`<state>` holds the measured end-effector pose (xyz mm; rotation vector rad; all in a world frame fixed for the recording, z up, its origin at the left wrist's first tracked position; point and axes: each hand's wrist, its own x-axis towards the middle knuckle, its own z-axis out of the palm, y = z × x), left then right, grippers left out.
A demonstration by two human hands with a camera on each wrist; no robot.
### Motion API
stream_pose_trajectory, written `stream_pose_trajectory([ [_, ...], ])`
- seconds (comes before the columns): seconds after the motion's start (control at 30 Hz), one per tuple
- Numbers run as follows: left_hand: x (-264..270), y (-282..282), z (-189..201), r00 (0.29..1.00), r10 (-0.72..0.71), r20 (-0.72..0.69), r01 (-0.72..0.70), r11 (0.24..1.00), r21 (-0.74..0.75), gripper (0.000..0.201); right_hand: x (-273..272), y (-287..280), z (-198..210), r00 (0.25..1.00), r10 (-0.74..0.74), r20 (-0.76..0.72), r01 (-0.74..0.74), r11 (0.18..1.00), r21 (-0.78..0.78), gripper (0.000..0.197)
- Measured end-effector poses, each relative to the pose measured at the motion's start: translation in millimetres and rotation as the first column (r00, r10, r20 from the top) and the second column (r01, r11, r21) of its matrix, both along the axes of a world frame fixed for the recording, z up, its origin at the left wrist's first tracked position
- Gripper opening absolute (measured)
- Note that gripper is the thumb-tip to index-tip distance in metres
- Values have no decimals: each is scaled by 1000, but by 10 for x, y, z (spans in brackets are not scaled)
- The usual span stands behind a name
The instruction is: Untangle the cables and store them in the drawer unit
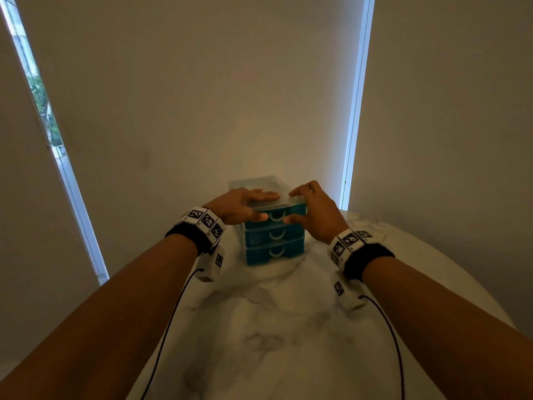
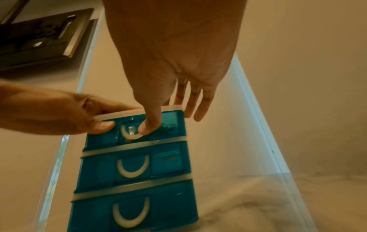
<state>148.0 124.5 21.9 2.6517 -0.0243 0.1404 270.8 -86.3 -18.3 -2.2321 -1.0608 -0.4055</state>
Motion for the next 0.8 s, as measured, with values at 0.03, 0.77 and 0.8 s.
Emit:
stream_pose_trajectory([
  [0.03, 25, 9, 0, 1000, 11, -4, -11, 1000, 14, 64, 9, -89, -11, 1000, 18, -12, -18, 1000, 26, 52],
  [0.77, 347, 112, -203, 968, 57, 245, -146, 921, 362, 72, -725, -329, -55, 884, 139, -446, -354, 822, -445, 34],
  [0.8, 282, 110, -220, 962, 23, 272, -122, 929, 351, 71, -878, -508, -18, 850, 190, -491, -399, 842, -364, 35],
])
